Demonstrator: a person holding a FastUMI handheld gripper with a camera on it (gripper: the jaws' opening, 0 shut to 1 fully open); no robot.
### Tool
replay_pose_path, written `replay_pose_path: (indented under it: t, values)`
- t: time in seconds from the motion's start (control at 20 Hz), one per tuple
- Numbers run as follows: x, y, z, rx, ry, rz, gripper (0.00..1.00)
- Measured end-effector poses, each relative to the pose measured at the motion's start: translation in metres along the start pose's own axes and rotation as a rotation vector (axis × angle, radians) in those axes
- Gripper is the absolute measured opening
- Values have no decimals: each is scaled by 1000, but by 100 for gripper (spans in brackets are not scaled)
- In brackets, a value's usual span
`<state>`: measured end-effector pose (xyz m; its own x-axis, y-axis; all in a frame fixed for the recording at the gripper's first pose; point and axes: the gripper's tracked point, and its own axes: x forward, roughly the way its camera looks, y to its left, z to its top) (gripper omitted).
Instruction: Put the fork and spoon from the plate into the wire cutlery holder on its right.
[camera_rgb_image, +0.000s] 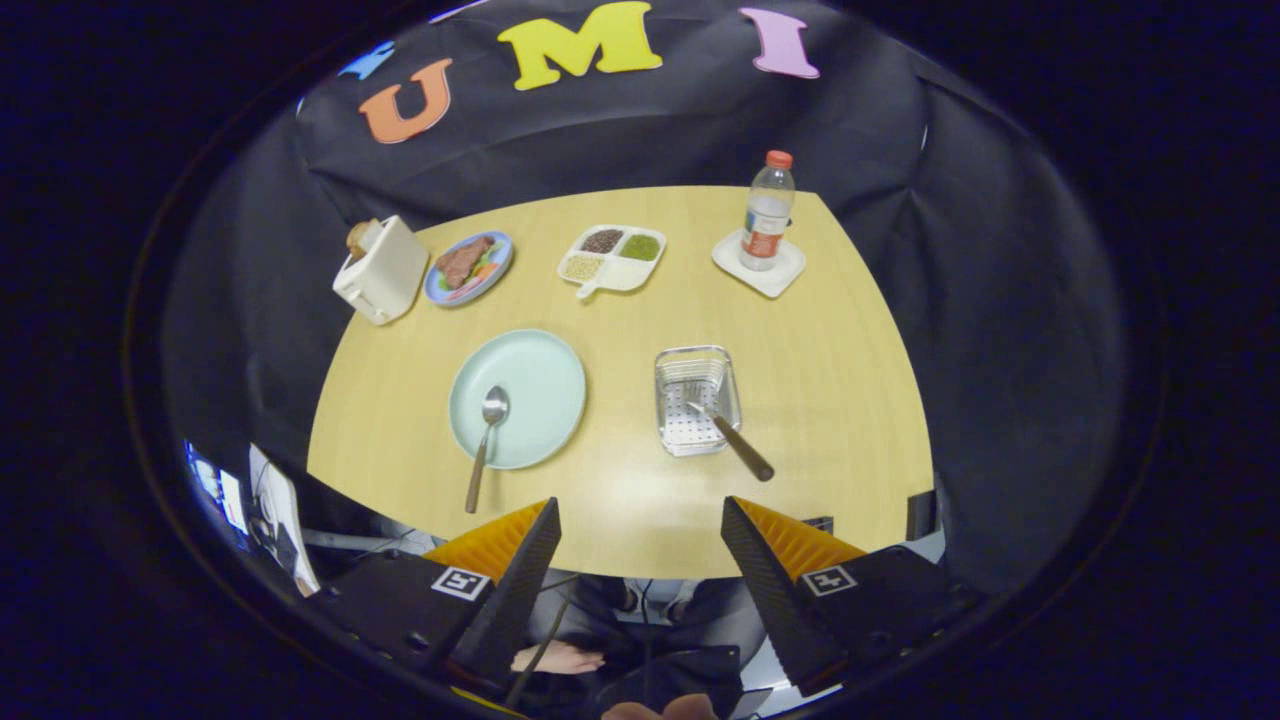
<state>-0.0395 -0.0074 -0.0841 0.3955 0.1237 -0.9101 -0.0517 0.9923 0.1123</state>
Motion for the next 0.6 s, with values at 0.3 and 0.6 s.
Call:
replay_pose_path:
  t: [0.3,0.6]
  values:
    - [20,78,-23,-67,52,70,97]
    - [70,135,-40,-146,125,82,97]
